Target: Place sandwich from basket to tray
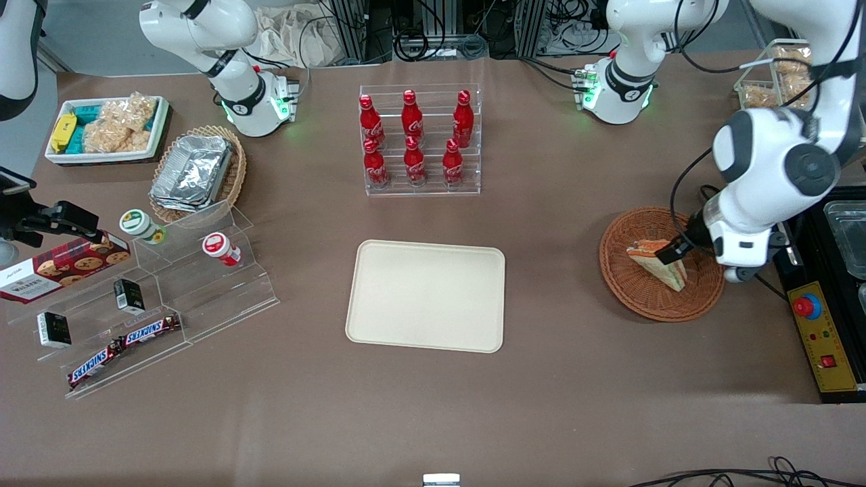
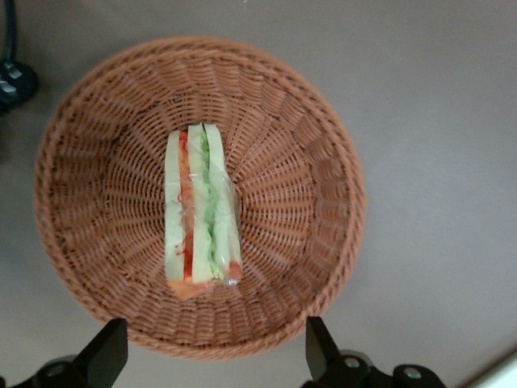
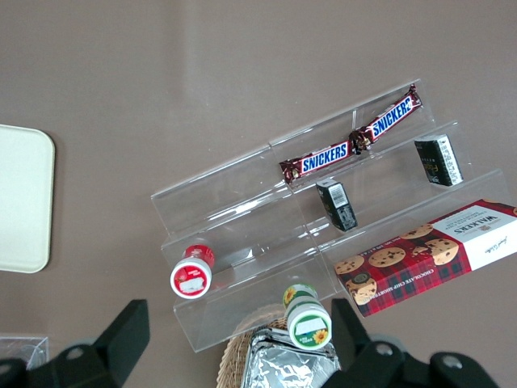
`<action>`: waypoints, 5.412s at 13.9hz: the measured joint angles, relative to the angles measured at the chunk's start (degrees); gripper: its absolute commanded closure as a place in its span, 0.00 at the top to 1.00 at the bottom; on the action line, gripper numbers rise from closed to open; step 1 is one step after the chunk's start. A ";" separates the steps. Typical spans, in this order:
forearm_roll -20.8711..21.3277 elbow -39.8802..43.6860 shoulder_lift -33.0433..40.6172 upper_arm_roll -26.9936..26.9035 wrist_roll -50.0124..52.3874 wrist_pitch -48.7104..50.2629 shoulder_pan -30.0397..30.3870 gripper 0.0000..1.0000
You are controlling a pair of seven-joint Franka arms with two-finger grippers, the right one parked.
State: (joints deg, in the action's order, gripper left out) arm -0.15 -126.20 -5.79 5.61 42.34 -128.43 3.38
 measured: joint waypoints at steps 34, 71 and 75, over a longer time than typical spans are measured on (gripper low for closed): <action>1.97 12.72 -6.59 24.54 -7.21 1.35 -2.75 0.00; 5.25 32.79 -7.82 21.00 -14.76 23.93 2.28 1.00; -0.62 40.26 -3.48 9.19 -27.80 37.04 1.58 1.00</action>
State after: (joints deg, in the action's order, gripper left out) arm -0.77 -85.94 -9.27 14.80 14.54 -91.38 4.97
